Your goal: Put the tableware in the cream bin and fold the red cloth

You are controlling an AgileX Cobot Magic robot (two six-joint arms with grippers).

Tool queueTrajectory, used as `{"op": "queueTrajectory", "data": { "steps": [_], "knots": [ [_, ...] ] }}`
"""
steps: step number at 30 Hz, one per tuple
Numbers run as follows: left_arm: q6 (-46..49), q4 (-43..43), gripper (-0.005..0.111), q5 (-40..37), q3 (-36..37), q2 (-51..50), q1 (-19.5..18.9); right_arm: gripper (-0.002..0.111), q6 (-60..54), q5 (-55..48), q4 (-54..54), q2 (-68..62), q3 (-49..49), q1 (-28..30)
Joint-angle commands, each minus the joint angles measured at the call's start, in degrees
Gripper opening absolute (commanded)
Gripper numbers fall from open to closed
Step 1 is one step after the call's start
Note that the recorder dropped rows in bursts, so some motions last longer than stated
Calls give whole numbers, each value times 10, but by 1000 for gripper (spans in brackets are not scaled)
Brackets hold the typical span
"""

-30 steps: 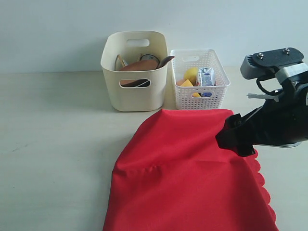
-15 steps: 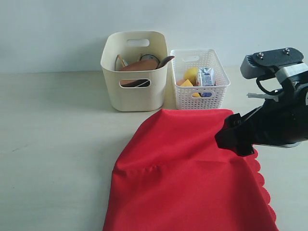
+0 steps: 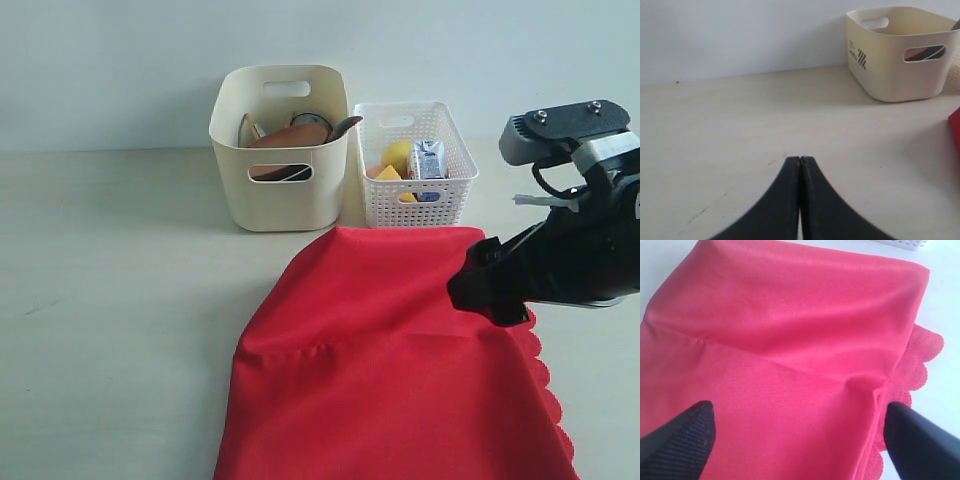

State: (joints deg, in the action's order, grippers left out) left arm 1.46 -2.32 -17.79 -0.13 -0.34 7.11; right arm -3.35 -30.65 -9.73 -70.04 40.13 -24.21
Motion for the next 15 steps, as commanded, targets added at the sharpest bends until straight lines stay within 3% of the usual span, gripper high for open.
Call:
{"op": "queueTrajectory", "data": {
  "steps": [1,15],
  "knots": [
    [0,-1,0,-21,1,3,-10,86,-10,-10,-2,6,-5,2],
    [0,1,0,-23,1,3,-10,86,-5,-26,24,-93,-15,2]
  ]
}}
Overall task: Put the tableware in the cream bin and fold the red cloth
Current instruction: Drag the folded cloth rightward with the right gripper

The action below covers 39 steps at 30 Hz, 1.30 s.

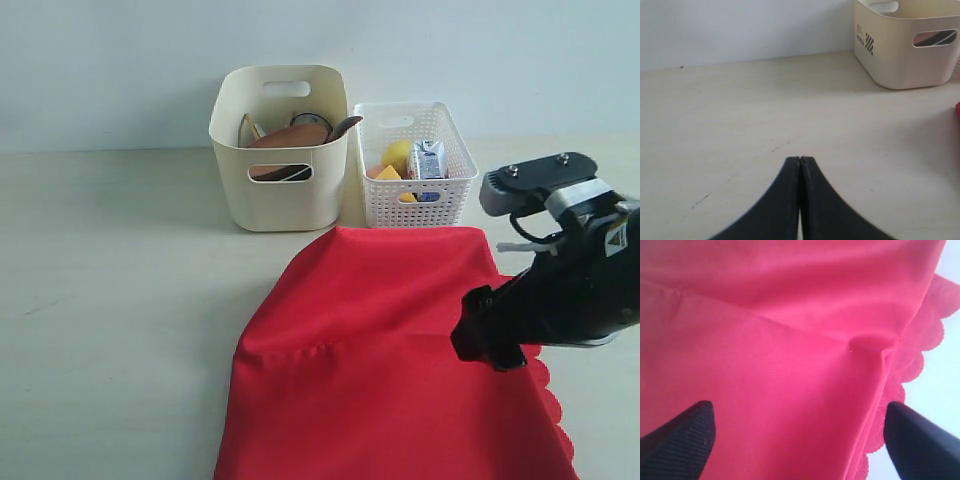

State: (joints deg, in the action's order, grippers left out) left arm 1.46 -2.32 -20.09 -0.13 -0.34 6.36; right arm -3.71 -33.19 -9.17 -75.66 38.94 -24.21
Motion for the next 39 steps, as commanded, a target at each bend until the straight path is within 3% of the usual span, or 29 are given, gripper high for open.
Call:
{"op": "queueTrajectory", "data": {
  "steps": [1,6,14,20,23,26,29,32,39],
  "knots": [
    [0,1,0,-2,1,3,-2,86,8,-1,31,-47,-3,2],
    [0,1,0,-5,1,3,-2,86,107,2,130,-101,-3,2],
    [0,1,0,-5,1,3,-2,86,110,23,120,-191,1,54],
    [0,1,0,-5,1,3,-2,86,25,45,25,-230,7,62],
    [0,1,0,-5,1,3,-2,86,-70,44,-73,-247,10,62],
    [0,1,0,-5,1,3,-2,69,-78,44,-85,-255,10,62],
    [0,1,0,-5,1,3,-2,32,-76,48,-66,-255,10,62],
    [0,1,0,-5,1,3,-2,3,-76,59,-53,-255,10,62],
    [0,1,0,-5,1,3,-2,0,14,31,52,-255,10,63]
  ]
}}
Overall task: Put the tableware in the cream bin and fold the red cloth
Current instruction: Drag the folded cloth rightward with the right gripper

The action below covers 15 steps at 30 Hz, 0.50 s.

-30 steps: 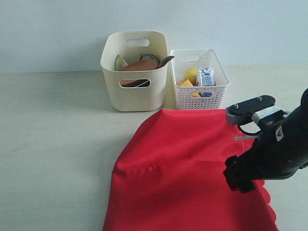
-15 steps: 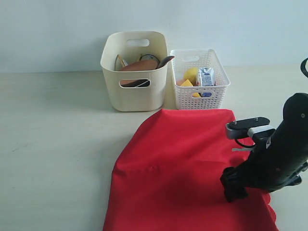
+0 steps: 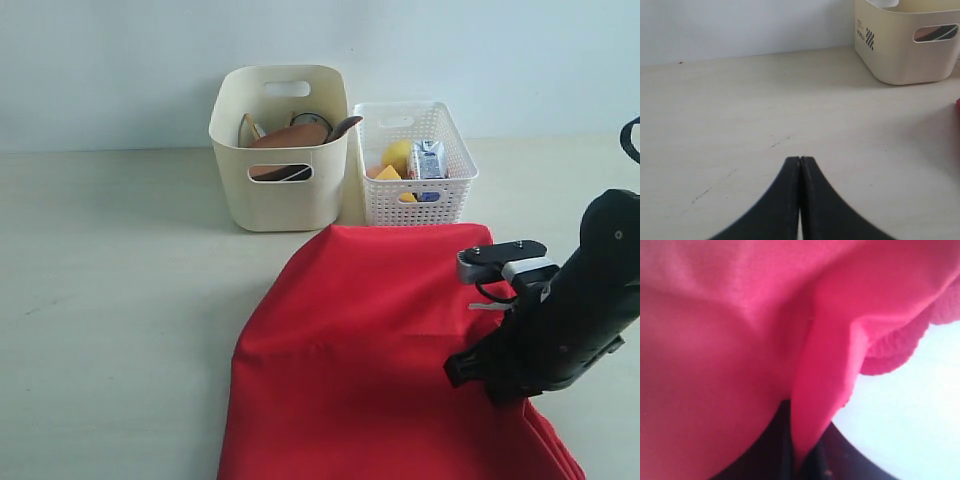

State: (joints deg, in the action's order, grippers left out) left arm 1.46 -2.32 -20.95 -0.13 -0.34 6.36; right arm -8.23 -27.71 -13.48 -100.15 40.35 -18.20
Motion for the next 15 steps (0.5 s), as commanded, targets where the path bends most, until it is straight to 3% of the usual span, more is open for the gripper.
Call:
{"op": "queueTrajectory", "data": {
  "steps": [1,4,15],
  "knots": [
    [0,1,0,3,1,3,-2,0,89,-31,126,-11,-4,6],
    [0,1,0,3,1,3,-2,0,158,-53,184,-11,-4,28],
    [0,1,0,3,1,3,-2,0,161,-115,205,-11,-4,141]
  ]
}}
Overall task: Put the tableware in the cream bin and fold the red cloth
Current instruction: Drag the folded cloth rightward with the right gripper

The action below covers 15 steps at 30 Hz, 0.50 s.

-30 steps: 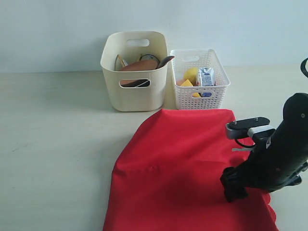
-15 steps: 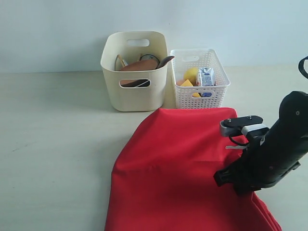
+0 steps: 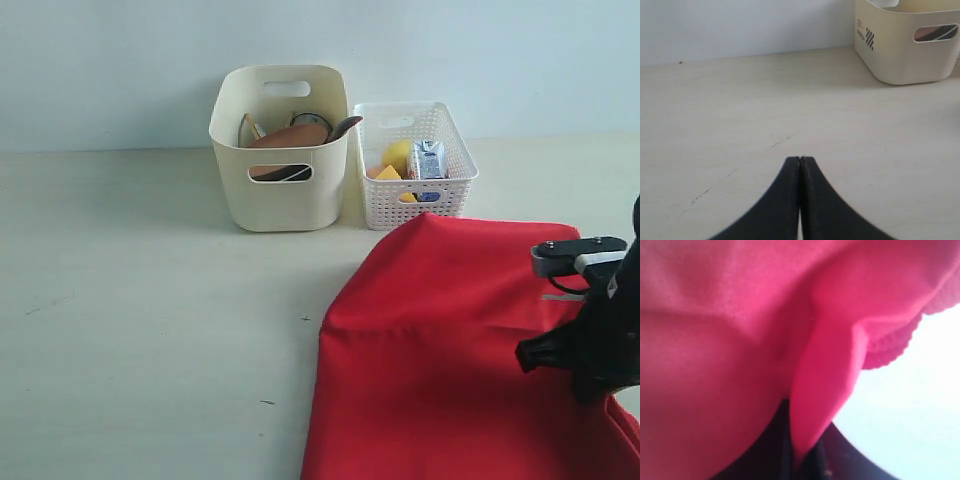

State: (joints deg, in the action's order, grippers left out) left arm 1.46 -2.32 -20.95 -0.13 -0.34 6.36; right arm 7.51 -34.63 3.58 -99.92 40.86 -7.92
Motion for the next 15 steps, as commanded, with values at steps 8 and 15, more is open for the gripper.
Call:
{"op": "queueTrajectory", "data": {
  "steps": [8,15],
  "knots": [
    [0,1,0,3,1,3,-2,0,22,-70,45,-14,2,102],
    [0,1,0,3,1,3,-2,0,69,-185,143,-14,55,130]
  ]
}}
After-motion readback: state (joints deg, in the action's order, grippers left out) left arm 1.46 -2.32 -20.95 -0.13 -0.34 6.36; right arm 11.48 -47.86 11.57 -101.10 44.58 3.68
